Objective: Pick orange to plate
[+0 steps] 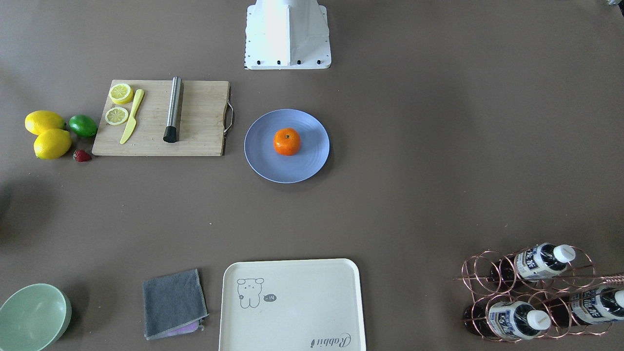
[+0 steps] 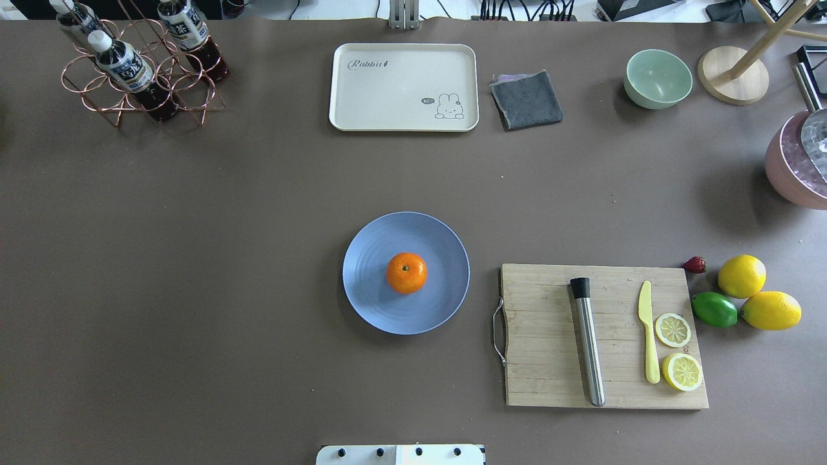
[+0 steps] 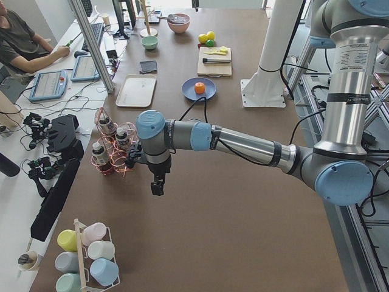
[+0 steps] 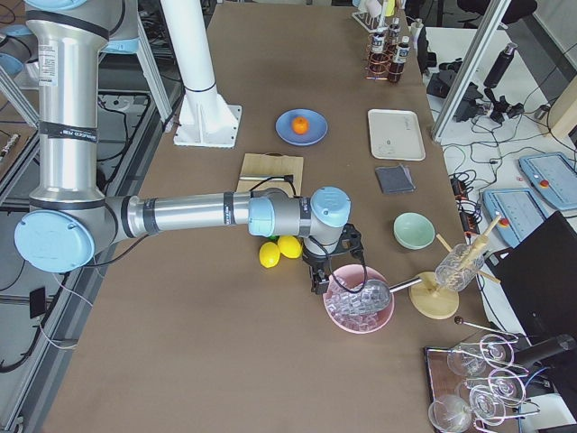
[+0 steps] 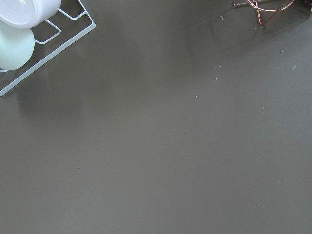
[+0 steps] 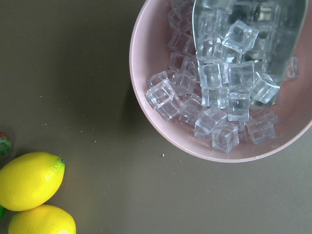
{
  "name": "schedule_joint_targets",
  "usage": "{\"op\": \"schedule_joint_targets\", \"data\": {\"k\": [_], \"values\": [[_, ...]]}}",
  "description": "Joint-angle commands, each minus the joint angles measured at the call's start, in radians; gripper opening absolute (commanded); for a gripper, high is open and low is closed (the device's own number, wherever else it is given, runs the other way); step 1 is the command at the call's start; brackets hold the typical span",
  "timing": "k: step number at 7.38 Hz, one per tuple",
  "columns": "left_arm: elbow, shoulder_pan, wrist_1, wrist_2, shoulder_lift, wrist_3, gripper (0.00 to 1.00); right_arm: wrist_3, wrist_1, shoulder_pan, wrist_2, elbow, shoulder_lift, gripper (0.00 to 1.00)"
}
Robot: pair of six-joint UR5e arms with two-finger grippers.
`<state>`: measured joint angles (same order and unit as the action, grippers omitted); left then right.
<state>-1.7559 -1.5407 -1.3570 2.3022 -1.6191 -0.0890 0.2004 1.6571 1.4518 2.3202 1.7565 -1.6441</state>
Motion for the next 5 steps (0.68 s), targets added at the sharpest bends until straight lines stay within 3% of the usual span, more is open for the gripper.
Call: {"op": "schedule_joint_targets", "data": {"k": [1, 5], "values": [[0.007, -0.001, 0.001, 0.023, 0.008, 0.0, 0.98, 0.001, 0.001, 0.004, 0.013, -0.003, -0.002, 1.0], [0.01, -0.001, -0.001, 0.048, 0.008, 0.003, 0.98, 0.007, 0.001, 0.039, 0.004, -0.006, -0.02, 1.0]]}}
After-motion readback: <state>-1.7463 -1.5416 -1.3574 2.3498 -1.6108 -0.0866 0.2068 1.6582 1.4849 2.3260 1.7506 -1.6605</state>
